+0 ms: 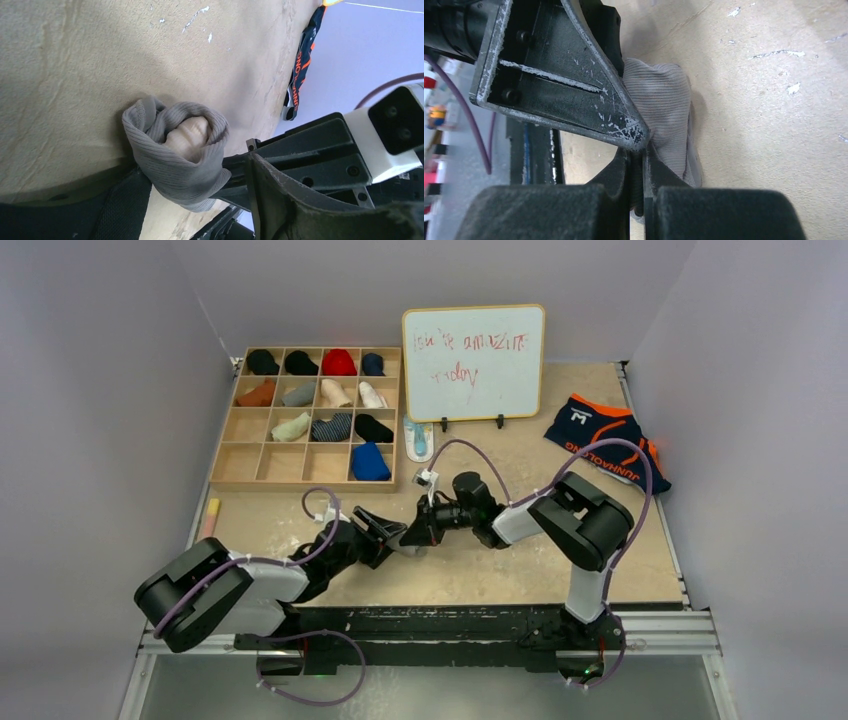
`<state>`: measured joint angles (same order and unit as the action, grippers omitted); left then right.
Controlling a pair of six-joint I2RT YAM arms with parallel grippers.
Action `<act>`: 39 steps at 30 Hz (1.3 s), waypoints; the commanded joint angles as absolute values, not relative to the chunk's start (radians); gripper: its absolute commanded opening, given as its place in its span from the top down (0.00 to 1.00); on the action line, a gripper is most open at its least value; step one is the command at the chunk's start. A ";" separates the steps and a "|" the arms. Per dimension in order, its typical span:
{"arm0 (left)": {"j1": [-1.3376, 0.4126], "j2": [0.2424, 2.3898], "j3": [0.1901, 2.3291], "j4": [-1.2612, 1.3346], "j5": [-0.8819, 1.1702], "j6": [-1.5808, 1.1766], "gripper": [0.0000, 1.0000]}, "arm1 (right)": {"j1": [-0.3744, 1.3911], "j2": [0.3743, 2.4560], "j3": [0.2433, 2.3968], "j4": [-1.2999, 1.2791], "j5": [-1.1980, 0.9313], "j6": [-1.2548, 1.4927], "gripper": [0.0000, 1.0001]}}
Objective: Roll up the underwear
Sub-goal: Pick up the underwear from the center of the board.
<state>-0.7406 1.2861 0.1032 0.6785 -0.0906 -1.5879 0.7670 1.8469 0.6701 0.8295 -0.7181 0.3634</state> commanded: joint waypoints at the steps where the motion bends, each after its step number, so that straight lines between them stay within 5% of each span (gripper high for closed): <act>1: -0.744 1.346 0.092 0.600 -0.123 -1.583 0.37 | 0.750 1.926 0.604 0.937 -0.824 0.568 1.00; 19: -0.747 1.514 0.093 0.690 -0.115 -1.559 0.52 | 0.688 2.103 0.547 1.358 -0.924 0.909 1.00; 22: -0.748 1.477 0.119 0.613 -0.132 -1.516 0.64 | 0.673 2.132 0.542 1.431 -0.941 0.958 0.99; 30: -0.747 1.334 0.156 0.465 -0.196 -1.417 1.00 | 0.669 1.995 0.497 1.358 -0.907 0.877 0.52; 39: -0.722 1.132 0.217 0.309 -0.192 -1.256 1.00 | 0.668 1.705 0.500 0.840 -0.666 0.599 0.48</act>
